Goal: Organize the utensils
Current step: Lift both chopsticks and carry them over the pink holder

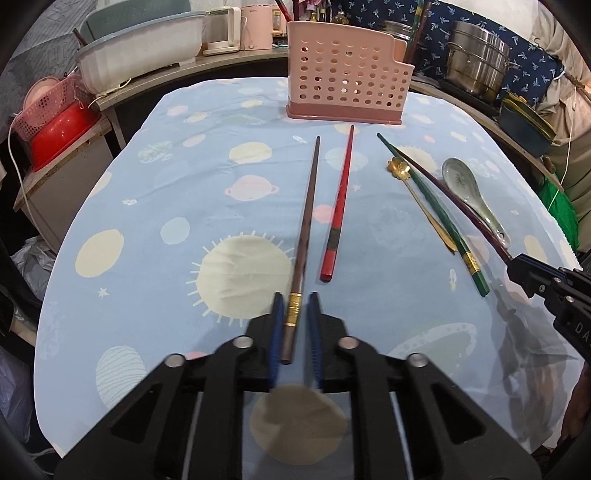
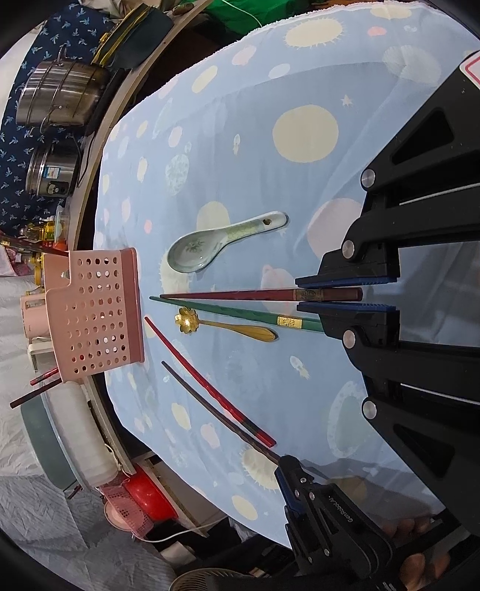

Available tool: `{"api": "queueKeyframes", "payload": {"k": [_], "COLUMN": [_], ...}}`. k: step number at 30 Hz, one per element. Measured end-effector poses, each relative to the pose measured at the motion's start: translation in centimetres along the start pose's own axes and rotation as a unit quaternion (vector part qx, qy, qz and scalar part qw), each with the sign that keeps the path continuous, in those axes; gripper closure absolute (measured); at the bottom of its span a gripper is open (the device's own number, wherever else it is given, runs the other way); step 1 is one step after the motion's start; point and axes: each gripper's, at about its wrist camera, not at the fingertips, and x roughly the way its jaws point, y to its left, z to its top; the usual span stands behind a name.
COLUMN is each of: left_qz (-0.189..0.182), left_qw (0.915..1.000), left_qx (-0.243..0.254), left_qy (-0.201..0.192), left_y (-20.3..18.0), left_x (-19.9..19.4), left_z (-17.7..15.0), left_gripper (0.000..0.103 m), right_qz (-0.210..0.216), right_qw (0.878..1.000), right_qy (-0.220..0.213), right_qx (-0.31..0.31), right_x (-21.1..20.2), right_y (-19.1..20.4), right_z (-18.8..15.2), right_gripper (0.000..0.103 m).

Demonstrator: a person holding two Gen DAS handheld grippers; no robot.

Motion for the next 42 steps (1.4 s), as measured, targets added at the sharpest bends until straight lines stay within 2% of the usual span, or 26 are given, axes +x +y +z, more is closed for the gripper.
{"api": "queueKeyframes", "payload": {"k": [7, 12, 25, 34, 42], "left_qz": [-0.010, -0.016, -0.036, -0.049, -0.056], "left_qw": [0.9999, 0.9990, 0.9895, 0.9816, 0.9762], "left_qx": [-0.005, -0.013, -0.027, -0.017, -0.007], "left_qy": [-0.011, -0.039, -0.137, -0.184, -0.210], "left_y": [0.1, 0.4, 0.6, 0.0, -0.8], "left_x": [-1.8, -4.7, -12.6, -15.2, -16.1], "left_z": [0.3, 1.8, 8.1, 12.8, 16.4], "left_gripper": [0.096, 0.096, 0.096, 0.096, 0.096], "right_qz": [0.002, 0.005, 0.009, 0.015, 0.024], "right_qw": [1.000, 0.999, 0.992, 0.985, 0.981], "right_qy": [-0.013, -0.036, -0.125, -0.169, -0.193], "right_qx": [-0.001, 0.003, 0.003, -0.003, -0.007], "right_x": [-1.0, -3.1, -9.7, -13.1, -14.2], "right_y": [-0.1, -0.3, -1.0, -1.0, -1.1], "right_z": [0.3, 1.5, 7.0, 11.3, 14.6], "right_gripper": [0.096, 0.096, 0.096, 0.096, 0.096]}}
